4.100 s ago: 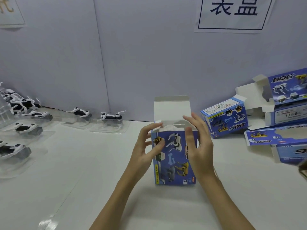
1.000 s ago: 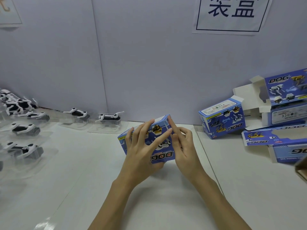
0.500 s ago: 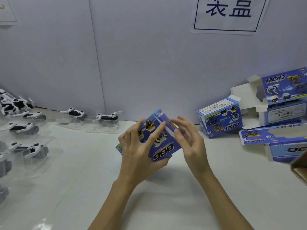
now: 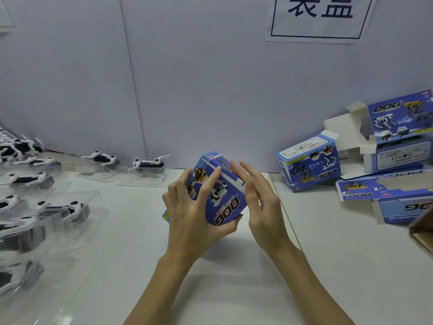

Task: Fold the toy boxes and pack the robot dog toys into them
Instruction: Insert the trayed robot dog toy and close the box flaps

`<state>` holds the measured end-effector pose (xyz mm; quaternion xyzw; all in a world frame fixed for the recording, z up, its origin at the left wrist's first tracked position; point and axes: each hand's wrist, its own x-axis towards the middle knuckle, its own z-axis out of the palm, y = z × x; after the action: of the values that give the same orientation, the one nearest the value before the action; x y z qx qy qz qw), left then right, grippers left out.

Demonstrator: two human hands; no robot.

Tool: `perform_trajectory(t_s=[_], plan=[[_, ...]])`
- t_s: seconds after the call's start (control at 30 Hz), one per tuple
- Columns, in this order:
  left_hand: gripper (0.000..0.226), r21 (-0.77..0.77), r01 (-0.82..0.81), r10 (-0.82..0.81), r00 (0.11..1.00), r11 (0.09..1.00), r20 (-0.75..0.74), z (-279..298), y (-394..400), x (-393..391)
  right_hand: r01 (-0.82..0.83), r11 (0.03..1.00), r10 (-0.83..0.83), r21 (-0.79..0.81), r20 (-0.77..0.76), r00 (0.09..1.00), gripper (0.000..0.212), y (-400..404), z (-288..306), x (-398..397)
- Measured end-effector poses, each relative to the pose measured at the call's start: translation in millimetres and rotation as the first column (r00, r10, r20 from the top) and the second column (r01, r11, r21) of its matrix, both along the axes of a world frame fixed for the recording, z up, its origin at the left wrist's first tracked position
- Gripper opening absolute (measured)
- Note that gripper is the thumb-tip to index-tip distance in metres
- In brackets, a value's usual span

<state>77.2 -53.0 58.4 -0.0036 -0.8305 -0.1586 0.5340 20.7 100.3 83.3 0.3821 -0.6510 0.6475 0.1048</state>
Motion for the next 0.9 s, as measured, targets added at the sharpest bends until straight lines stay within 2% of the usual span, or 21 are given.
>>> perform_trajectory(t_s=[0.1,0.2,0.3,0.47,0.6,0.77,0.83,0.9], plan=[[0.091,-0.006,-0.01,0.01,1.0,1.0,0.003,-0.2,1.4,-0.7,-0.046,0.994,0.059,-0.096,0.134,0.989,0.05,-6.1,3.3,3.4],[0.085,-0.041,-0.021,0.023,0.999,0.999,0.029,-0.7,3.2,-1.6,-0.062,0.984,0.097,-0.164,0.215,0.972,0.04,-9.0,7.0,6.2],[0.083,-0.038,-0.013,0.015,0.999,0.999,0.042,-1.2,3.9,-1.5,-0.057,0.986,0.088,-0.159,0.199,0.976,0.044,-9.0,5.3,7.6],[0.078,0.013,0.006,-0.006,1.0,1.0,0.016,-0.8,2.0,1.4,0.022,0.998,-0.019,-0.057,0.053,0.998,0.045,-10.9,0.3,13.1],[0.078,0.017,-0.007,0.007,1.0,1.0,0.009,-1.2,5.2,0.8,0.046,0.998,-0.043,-0.048,0.056,0.997,0.044,-9.5,1.8,13.2],[0.082,0.044,-0.022,0.022,1.0,0.999,0.011,-2.3,4.5,1.4,-0.099,0.981,0.127,-0.169,0.166,0.978,0.04,-17.6,-0.7,18.6],[0.086,0.041,-0.012,0.011,1.0,0.999,0.02,-2.0,3.0,1.3,-0.061,0.988,0.077,-0.14,0.109,0.991,0.041,-17.2,-2.7,17.9],[0.092,0.035,-0.017,0.016,0.999,0.999,0.037,-0.6,2.1,0.5,0.032,0.996,-0.034,-0.078,-0.022,0.999,0.047,-14.9,-7.8,13.3]])
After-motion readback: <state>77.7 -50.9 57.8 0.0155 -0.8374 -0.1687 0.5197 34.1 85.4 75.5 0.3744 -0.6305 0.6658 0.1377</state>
